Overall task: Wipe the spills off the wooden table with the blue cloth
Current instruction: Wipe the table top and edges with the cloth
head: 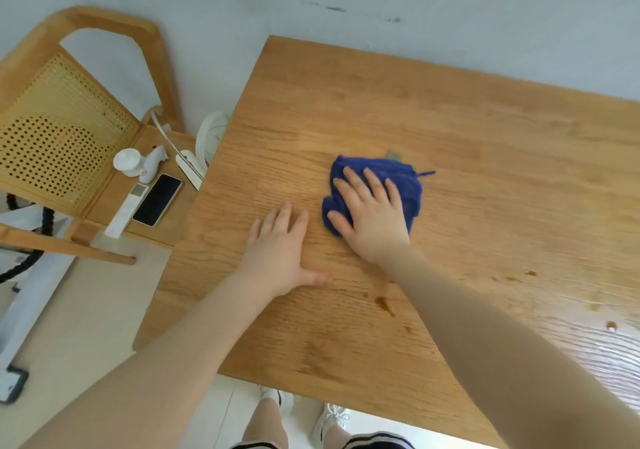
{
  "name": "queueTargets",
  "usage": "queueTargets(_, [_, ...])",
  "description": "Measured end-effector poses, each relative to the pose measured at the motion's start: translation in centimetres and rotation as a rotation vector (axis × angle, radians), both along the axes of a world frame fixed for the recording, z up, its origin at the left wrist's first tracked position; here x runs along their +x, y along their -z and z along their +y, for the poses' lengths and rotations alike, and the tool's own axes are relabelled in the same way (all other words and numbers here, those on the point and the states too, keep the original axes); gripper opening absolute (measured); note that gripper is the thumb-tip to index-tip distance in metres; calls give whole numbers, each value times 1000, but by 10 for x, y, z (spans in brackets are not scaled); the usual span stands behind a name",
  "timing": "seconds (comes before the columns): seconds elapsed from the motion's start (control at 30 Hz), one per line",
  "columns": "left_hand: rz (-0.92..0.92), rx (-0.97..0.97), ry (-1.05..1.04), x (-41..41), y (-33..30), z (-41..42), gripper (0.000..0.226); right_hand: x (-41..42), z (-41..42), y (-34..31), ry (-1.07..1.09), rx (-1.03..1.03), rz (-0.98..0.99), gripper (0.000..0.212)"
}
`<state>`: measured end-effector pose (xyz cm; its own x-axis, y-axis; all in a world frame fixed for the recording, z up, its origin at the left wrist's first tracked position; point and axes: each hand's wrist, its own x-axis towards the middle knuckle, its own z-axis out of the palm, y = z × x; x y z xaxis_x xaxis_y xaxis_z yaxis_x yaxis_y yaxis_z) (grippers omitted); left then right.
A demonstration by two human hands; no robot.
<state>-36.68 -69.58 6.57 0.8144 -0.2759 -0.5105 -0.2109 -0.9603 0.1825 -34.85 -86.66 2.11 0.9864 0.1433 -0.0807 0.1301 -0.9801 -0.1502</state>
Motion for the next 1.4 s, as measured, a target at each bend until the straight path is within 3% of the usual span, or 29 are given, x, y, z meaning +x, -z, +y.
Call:
queueTargets(0.13, [-42, 75, -18, 0, -4, -7, 125, -60, -10, -4, -171, 21, 38, 67])
queueTargets(0.27, [-54, 171, 22, -2, -1, -23, 123, -37, -29, -6, -266, 34, 66, 67])
queueTargets(0.5, [0, 130, -47, -5, 4, -23, 124, 10, -20, -3, 84, 11, 83, 58])
queueTargets(0.7, [23, 112, -69, -3, 2, -25, 123, -69, -16, -2, -89, 10, 54, 70])
queueTargets(0.8, [27, 103, -61, -1, 3, -24, 124, -58, -21, -3, -110, -10, 60, 68])
queueTargets(1.0, [47, 109, -53, 3, 6, -27, 128, 7, -40, -1, 144, 14, 90, 58])
queueTargets(1.13, [23, 98, -22, 0, 9, -24, 126, -11, -25, 0, 253, 33, 71, 60])
queueTargets(1.3, [21, 87, -43, 1, 7, -26, 126, -72, -9, -4, 43, 23, 53, 72])
queueTargets(1.4, [40, 98, -48, 4, 6, -28, 127, -48, -30, -3, -14, 17, 35, 71])
